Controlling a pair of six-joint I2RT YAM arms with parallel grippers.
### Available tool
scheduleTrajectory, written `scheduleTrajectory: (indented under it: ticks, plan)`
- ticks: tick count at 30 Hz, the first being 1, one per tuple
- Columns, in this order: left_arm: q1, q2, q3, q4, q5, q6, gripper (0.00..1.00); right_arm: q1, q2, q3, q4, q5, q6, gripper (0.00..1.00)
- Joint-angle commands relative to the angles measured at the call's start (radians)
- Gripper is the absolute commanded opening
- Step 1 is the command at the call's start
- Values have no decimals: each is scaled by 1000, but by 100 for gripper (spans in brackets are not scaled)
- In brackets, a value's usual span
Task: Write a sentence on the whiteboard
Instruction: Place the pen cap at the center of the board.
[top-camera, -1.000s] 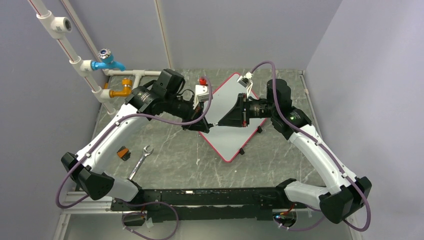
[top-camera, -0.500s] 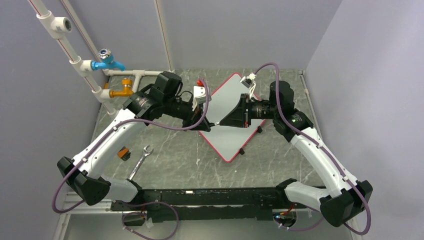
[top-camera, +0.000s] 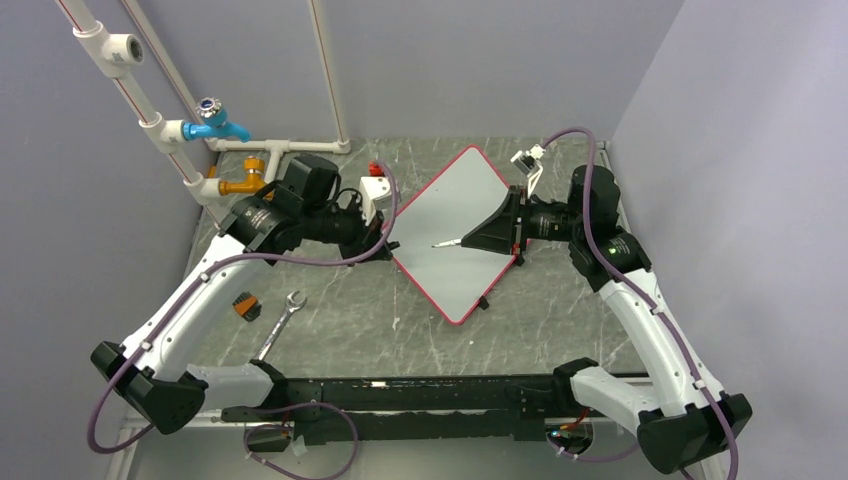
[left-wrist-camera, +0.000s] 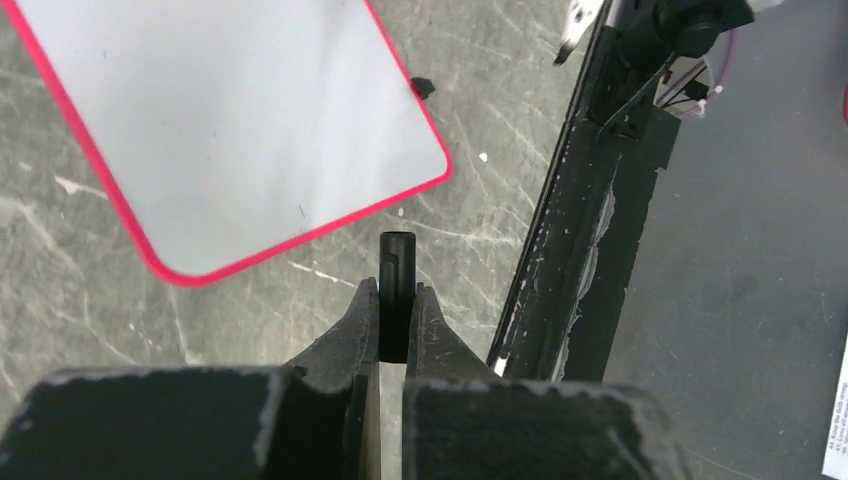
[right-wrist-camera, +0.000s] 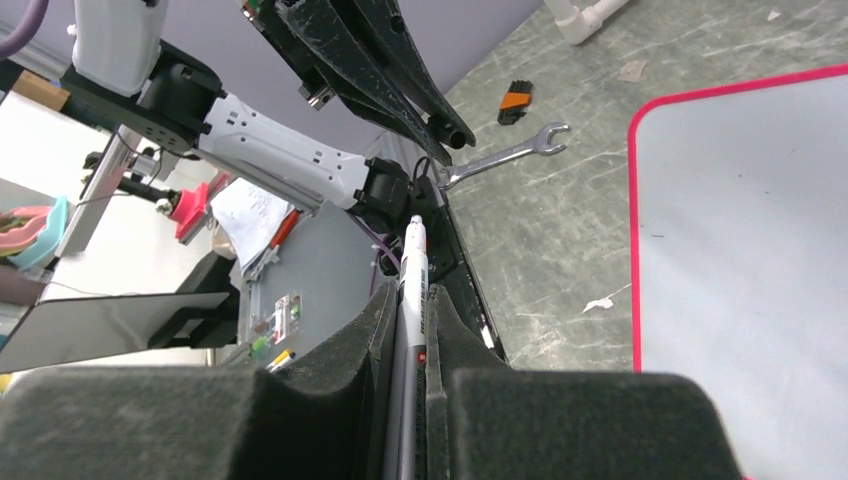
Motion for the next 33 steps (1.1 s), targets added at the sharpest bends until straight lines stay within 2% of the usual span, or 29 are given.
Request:
scheduleTrajectory:
  ticks: [1, 7, 19, 26, 33]
  plan:
    - [-1, -51, -52, 25, -115, -64, 0, -16, -10, 7, -42, 53, -20, 0]
    - [-2, -166, -224, 130, -299, -203, 0, -15, -15, 13, -123, 262, -59, 0]
    - [-2, -417, -673, 419, -608, -594, 0, -15, -50, -18, -123, 488, -27, 0]
    - [-11, -448, -871, 489, -808, -764, 0, -15, -58, -30, -181, 652, -23, 0]
    - [-50, -384, -993, 539, -954, -866, 0, -15, -68, -48, -204, 711, -25, 0]
